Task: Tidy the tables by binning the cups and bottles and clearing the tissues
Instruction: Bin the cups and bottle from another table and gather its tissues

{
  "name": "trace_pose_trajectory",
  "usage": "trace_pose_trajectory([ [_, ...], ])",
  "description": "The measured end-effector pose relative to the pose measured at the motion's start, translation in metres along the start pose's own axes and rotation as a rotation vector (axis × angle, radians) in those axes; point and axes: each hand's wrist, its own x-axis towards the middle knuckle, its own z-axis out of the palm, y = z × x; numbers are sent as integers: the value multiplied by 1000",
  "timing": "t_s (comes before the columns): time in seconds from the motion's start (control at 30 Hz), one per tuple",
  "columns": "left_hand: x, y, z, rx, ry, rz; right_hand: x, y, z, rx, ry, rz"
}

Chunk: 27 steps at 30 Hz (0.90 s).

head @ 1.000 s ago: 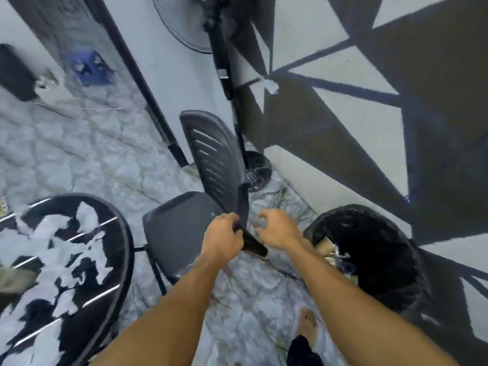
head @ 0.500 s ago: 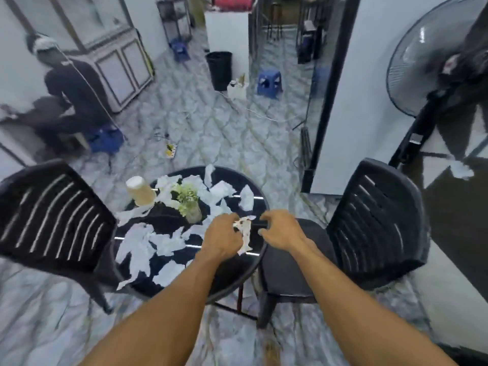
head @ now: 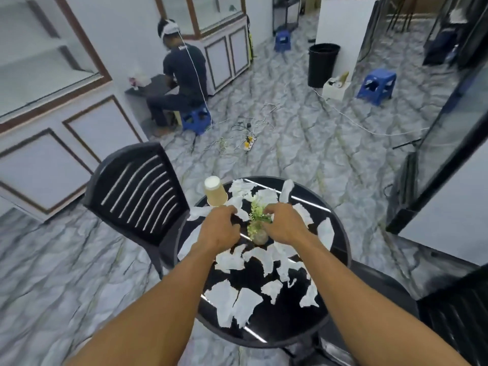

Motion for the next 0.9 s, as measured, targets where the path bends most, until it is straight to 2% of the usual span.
trace_pose_trajectory([
  [0.27,98,-66,-29,-7,-12,-79,102,-49,32,-33,-31,-47],
  [0.57,213,-114,-24,9,-134,-22,196,-61,69,-86,-74,100],
  [0.77,236,-125,3,69,-252,39,203,-53,81,-40,-56,179],
  [0.9,238,-118,0,117,-216,100,192,-47,68,-14,-1,213],
])
